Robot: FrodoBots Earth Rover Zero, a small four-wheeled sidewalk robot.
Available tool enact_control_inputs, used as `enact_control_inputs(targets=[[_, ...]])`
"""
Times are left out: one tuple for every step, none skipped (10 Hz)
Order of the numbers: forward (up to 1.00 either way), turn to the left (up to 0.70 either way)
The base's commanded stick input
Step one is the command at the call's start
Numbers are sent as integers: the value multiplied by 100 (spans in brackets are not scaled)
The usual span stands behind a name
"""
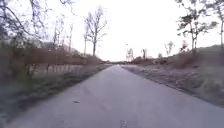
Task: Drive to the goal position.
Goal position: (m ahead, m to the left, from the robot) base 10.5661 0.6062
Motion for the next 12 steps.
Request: enact_control_inputs(targets=[[100,1],[100,1],[100,1],[100,1],[100,1],[100,1],[100,1],[100,1],[100,1],[100,-13],[100,-34],[100,-15]])
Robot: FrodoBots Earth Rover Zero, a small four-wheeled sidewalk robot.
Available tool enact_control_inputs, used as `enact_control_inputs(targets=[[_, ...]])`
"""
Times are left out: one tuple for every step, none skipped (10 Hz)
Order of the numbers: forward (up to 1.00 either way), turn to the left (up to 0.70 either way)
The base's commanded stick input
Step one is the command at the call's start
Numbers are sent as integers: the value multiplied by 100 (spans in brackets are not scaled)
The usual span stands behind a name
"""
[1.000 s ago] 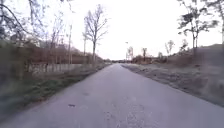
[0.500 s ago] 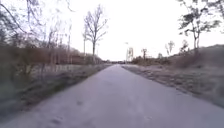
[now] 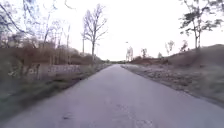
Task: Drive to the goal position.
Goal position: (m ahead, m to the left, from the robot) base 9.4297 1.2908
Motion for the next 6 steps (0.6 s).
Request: enact_control_inputs(targets=[[100,-3],[100,1],[100,1],[100,1],[100,1],[100,1]])
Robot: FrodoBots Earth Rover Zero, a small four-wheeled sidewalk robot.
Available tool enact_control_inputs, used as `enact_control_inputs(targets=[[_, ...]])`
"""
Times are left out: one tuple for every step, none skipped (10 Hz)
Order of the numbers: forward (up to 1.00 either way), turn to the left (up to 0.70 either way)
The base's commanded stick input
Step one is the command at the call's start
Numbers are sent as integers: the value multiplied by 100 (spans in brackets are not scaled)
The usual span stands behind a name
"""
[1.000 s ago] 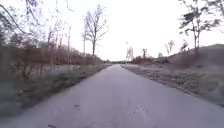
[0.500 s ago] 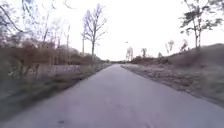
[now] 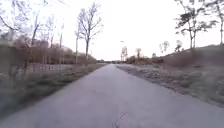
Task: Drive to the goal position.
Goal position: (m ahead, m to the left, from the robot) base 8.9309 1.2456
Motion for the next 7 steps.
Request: enact_control_inputs(targets=[[100,1],[100,1],[100,1],[100,1],[100,1],[100,1],[100,1]])
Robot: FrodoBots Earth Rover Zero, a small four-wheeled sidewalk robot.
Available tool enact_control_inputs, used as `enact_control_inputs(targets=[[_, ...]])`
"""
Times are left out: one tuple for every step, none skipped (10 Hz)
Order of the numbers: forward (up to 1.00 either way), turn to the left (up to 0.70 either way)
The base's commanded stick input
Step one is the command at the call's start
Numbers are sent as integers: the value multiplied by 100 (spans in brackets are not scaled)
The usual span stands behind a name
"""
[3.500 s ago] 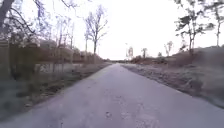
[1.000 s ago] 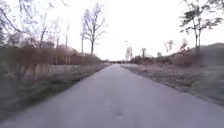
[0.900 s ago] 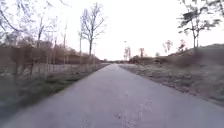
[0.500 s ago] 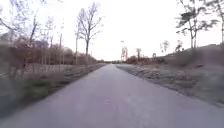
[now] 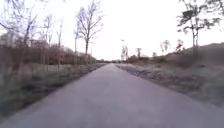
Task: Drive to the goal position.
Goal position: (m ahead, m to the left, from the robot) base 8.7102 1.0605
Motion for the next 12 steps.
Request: enact_control_inputs(targets=[[100,1],[100,1],[100,1],[100,1],[100,1],[100,1],[100,1],[100,1],[100,1],[100,1],[100,1],[100,1]])
